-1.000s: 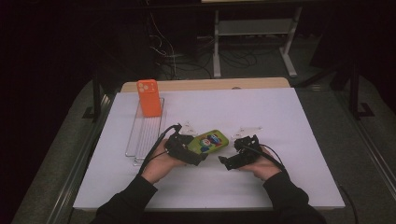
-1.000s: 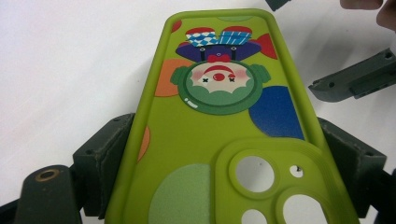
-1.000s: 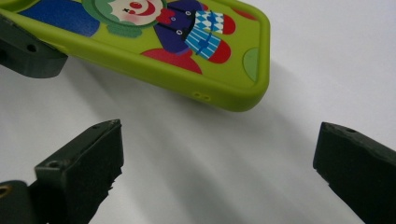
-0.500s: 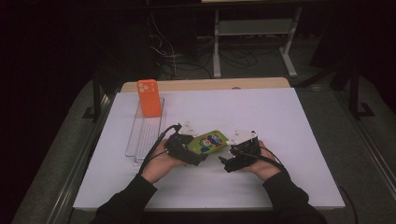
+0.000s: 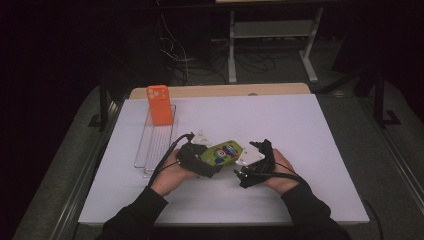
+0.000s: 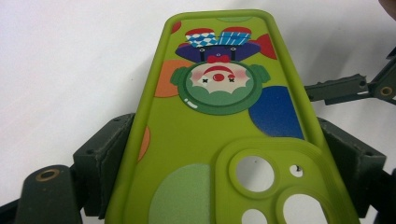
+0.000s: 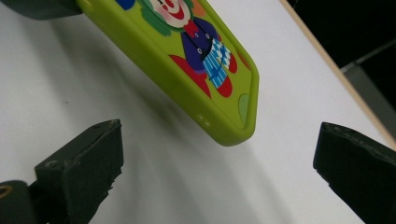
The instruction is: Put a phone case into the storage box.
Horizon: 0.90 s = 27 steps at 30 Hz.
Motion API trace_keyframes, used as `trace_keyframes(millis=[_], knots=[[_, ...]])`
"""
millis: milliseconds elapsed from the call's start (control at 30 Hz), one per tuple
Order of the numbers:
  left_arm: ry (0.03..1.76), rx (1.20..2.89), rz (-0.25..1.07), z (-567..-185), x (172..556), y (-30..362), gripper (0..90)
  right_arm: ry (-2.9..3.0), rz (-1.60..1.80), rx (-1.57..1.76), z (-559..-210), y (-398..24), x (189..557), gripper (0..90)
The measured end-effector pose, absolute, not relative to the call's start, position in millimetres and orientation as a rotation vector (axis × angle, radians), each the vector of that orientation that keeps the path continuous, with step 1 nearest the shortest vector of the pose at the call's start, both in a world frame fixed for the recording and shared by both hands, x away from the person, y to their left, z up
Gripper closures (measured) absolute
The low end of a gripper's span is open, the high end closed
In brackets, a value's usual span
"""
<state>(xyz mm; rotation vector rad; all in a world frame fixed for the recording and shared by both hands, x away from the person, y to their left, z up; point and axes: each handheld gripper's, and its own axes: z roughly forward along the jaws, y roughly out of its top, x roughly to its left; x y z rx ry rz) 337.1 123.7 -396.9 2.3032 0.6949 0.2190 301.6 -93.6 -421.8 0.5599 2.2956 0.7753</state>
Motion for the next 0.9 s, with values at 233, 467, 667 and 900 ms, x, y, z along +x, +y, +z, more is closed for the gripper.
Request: trace_keyframes(millis=[233,467,667,900], knots=[[0.744,2.256,0.196,-398.8,334.7,120.9,15.2,2.235,0.703,0.433,-423.4,-88.7,295.9,0.9],[0.742,2.276,0.188,-398.8,334.9,121.6,15.2,2.180,0.626,0.274,-426.3,-85.2,291.3,0.9],[0.733,2.283,0.186,-398.3,335.3,122.4,15.2,2.091,0.564,0.156,-428.7,-79.9,286.6,0.9],[0.730,2.276,0.176,-398.4,334.6,121.6,15.2,2.054,0.549,0.109,-431.7,-74.0,283.2,3.8]])
